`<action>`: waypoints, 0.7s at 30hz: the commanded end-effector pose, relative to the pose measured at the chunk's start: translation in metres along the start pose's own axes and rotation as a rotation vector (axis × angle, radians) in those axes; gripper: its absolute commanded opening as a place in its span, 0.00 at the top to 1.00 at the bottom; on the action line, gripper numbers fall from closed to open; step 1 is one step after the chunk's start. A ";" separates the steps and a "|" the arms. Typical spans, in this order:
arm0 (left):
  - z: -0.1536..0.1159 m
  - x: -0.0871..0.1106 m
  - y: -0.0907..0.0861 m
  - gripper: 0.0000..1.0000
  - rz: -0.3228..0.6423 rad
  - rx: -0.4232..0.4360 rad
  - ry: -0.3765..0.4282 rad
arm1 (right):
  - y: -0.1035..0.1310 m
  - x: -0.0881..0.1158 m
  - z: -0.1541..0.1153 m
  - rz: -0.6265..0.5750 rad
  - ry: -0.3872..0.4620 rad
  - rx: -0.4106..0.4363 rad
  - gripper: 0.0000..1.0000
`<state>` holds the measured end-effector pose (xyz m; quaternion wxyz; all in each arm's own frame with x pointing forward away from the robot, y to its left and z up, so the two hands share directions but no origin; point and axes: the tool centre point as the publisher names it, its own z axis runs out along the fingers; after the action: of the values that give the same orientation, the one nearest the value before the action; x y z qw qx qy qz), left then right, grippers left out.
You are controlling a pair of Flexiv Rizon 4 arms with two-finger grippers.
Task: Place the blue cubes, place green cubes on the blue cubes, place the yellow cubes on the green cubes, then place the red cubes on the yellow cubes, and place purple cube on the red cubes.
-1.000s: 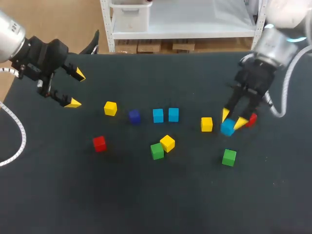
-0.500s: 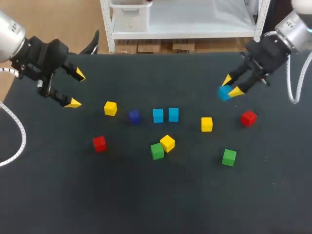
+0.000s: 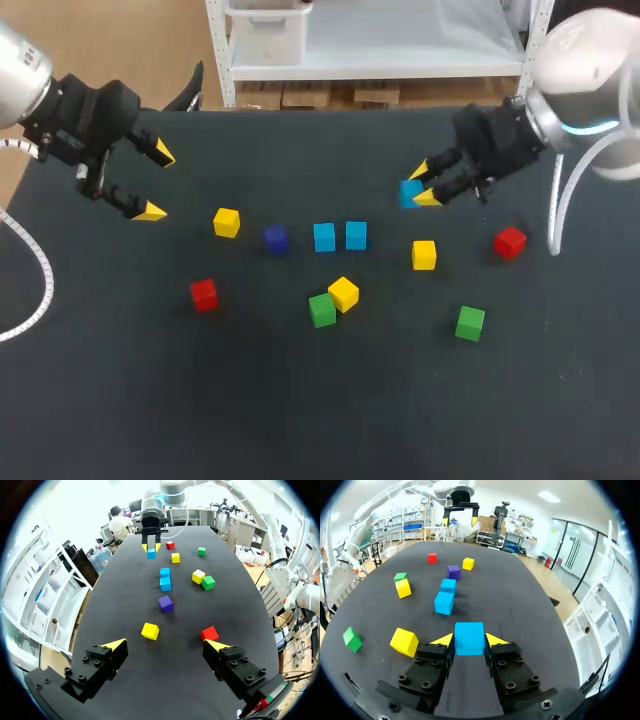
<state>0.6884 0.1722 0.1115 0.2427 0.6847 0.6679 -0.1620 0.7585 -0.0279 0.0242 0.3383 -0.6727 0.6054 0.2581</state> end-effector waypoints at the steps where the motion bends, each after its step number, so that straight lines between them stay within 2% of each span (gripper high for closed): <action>1: 0.000 0.001 -0.001 0.00 0.003 -0.003 -0.003 | 0.008 0.004 0.006 -0.003 -0.011 0.110 1.00; 11: 0.000 0.001 -0.001 0.00 0.003 -0.003 -0.003 | 0.020 0.010 0.022 -0.002 -0.037 0.084 1.00; 21: 0.000 0.001 -0.001 0.00 0.003 -0.003 -0.003 | 0.048 0.003 0.021 0.038 -0.016 0.044 1.00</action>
<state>0.6884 0.1721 0.1115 0.2427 0.6847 0.6679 -0.1620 0.7231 -0.0140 -0.0054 0.3560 -0.6518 0.6151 0.2647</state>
